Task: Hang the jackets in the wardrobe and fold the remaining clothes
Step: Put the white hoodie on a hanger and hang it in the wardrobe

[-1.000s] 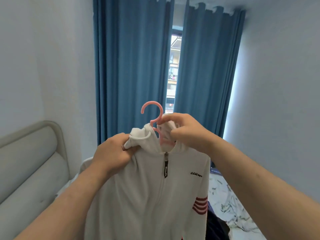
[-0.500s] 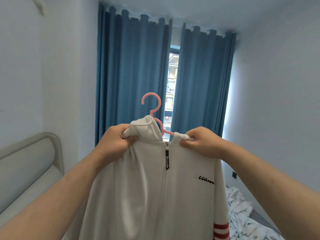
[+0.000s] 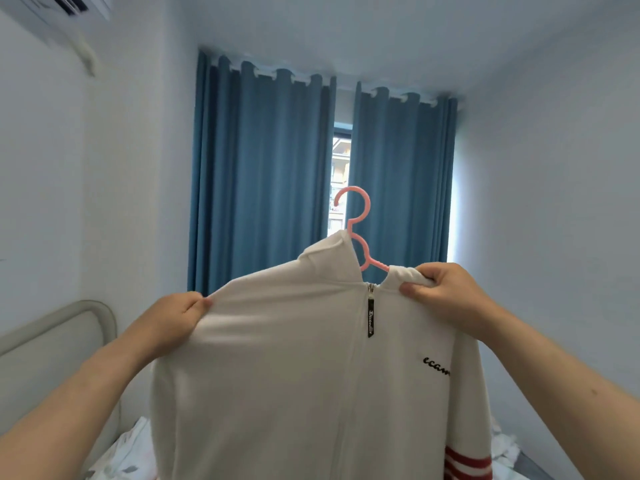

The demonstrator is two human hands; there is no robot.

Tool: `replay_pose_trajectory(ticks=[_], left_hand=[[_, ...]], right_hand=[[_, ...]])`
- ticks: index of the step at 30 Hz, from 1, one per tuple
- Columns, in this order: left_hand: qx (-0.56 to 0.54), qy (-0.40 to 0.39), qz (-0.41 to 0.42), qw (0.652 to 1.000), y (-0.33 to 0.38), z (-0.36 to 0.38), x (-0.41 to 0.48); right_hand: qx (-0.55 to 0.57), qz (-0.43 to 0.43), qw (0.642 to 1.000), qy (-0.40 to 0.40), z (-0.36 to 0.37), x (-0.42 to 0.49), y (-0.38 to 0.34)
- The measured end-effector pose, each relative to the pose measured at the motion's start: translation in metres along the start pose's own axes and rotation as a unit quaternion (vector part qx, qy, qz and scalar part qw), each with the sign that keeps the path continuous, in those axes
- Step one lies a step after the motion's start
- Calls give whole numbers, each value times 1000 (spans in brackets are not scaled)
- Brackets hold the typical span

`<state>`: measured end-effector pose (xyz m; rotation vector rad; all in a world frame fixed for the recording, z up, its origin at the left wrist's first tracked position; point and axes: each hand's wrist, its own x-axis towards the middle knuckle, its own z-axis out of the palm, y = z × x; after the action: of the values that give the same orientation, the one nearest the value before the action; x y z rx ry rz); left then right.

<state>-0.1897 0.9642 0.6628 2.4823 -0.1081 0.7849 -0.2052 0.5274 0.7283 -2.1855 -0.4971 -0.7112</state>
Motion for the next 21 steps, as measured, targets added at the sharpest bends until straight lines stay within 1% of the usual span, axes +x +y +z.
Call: replay_pose_trajectory(ticks=[1,2,4,5,6,8,9,10,11,13,15,16,18,21], left_hand=[[-7,-2,2,1000,3,0,1],[-30,16,19,999,11,1,1],[-97,60,77,990,43,4,-1],[-108,50,104,987,60,7,-1],[-97,18,117,988,77,11,-2],[-44,-42,105,993,99,23,-2],[-34,-44,94,994,102,27,0],[-37,-29,88,995,102,30,2],[-45,-5,87,995,99,32,4],[-50,28,83,995,93,33,9],[-56,41,80,994,91,33,15],[-56,43,85,994,92,35,18],[-44,32,101,993,95,38,22],[2,-3,121,993,93,36,27]], right_hand=[[-6,-7,1000,-7,2,0,-2],[-13,-15,1000,-15,6,0,-5],[-22,-29,999,-29,16,1,-11],[-24,-37,998,-35,21,1,-15],[-26,-44,998,-42,25,2,-19],[-48,-60,995,-55,30,2,-23],[-58,-70,994,-61,31,2,-25],[-50,-73,994,-69,30,2,-25],[-23,-58,995,-80,26,3,-23],[29,11,992,-119,13,5,-18],[-16,84,980,-181,2,4,-11],[-45,105,972,-206,0,4,-6],[-44,120,970,-204,0,4,4],[40,125,979,-156,8,1,10]])
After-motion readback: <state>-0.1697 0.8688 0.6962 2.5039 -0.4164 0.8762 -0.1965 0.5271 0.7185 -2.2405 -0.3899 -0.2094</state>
